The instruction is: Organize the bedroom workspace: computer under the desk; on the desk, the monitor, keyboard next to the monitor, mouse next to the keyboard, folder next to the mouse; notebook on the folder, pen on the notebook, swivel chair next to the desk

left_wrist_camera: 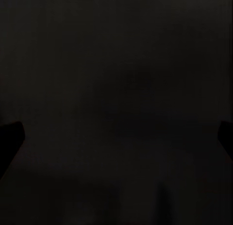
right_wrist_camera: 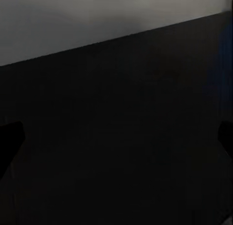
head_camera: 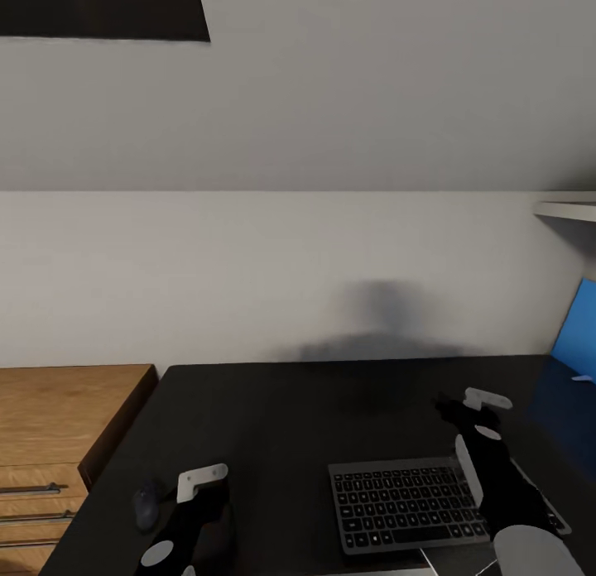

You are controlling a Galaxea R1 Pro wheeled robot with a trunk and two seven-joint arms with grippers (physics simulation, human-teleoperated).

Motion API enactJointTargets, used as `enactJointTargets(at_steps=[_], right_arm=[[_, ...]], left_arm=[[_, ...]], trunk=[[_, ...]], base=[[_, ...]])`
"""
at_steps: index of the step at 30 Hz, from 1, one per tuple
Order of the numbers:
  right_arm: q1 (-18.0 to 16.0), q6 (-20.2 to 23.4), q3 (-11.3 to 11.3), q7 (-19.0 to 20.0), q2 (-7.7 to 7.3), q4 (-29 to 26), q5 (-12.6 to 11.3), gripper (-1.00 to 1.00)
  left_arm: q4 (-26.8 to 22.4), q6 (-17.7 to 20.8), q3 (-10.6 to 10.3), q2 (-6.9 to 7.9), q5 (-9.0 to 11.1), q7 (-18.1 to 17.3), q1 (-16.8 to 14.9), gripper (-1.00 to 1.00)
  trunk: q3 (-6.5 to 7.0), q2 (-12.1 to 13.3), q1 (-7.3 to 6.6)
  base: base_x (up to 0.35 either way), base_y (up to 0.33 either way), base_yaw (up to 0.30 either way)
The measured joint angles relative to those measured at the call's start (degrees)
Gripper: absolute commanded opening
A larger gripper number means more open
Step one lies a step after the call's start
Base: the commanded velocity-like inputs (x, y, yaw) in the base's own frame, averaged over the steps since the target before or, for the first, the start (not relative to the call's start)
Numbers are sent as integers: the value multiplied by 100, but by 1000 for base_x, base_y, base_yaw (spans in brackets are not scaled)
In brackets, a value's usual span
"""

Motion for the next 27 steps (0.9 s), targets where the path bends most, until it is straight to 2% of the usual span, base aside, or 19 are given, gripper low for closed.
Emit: enactJointTargets(at_steps=[2,3,9,10,15,20,27], right_arm=[[-273,19,0,-11,-163,379,3,100],[-562,12,1,-19,-309,863,8,100],[-1493,-358,9,-26,-729,2559,5,100],[-1870,-767,16,-29,-867,3415,5,100],[-2112,-952,7,-38,-923,4048,9,100],[-2159,-662,-9,-51,-896,4218,5,100],[-2169,-544,-14,-49,-872,4284,7,100]], left_arm=[[-53,3,2,3,6,0,0,100],[-122,5,7,4,8,0,0,100],[-318,15,13,7,19,0,0,100],[-372,22,15,2,22,0,0,100],[-405,26,15,0,23,2,0,100],[-404,27,16,-1,20,7,0,100],[-397,27,16,-1,13,12,0,100]], trunk=[[-1,0,0],[-1,0,0],[-1,0,0],[-18,-39,21],[-109,-240,131],[-199,-440,241],[-324,-721,395]], base=[[0,0,0],[0,0,0],[0,0,0],[0,0,0],[0,0,0],[0,0,0],[0,0,0]])
